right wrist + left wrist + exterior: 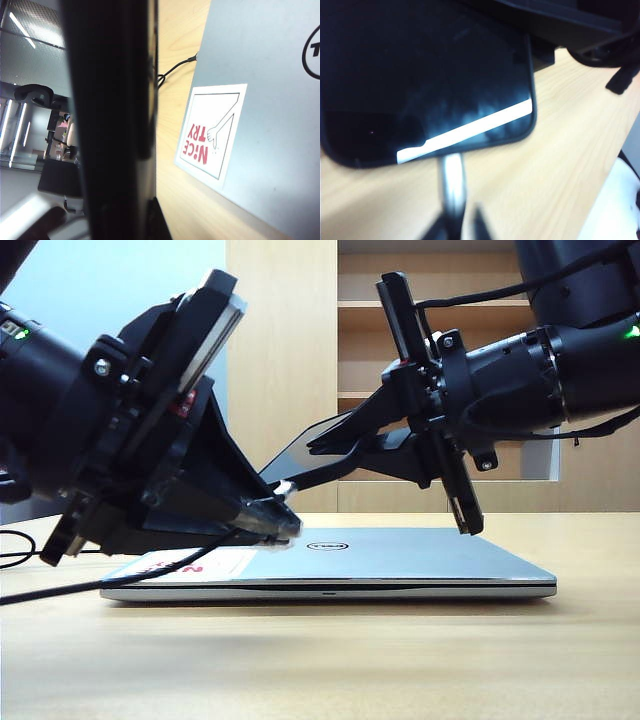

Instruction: Pick up the charging cable and the phone, plug the charging cable into the charging port on the phone, and finally place them back on the table.

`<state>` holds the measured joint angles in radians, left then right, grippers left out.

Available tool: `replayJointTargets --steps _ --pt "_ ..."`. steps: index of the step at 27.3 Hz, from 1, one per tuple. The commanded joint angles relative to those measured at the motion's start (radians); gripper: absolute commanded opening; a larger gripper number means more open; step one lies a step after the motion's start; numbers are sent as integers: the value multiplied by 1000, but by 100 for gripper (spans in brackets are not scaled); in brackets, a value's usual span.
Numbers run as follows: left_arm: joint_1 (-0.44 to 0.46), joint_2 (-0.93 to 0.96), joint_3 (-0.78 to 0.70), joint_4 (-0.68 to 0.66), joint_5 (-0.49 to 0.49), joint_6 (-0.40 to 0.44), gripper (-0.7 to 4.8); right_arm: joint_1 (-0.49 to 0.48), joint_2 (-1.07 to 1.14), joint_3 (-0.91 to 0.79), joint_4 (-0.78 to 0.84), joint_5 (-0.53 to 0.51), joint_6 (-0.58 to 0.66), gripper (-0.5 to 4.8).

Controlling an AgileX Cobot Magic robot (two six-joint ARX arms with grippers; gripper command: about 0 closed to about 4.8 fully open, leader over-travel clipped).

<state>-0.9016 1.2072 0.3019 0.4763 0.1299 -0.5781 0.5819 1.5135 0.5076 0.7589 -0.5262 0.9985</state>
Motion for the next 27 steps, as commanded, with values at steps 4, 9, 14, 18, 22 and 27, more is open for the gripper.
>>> replayJointTargets --steps 4,9,14,18,22,27 --pt "1 -4 9 55 -6 4 166 -10 -5 8 60 -26 -32 -6" --pt "1 -4 9 54 -6 31 205 -40 -5 8 61 -23 -32 -6" --pt "1 -6 10 53 -6 57 246 -104 -12 8 61 -23 -32 -5" --pt "2 -17 17 53 -6 69 -8 -172 -32 9 37 -30 -33 -6" --pt "21 -50 18 42 -6 77 -6 -233 -55 10 -43 -38 -39 -6" --pt "88 -99 22 -26 -6 145 -6 -293 -91 29 -177 -63 -100 -5"
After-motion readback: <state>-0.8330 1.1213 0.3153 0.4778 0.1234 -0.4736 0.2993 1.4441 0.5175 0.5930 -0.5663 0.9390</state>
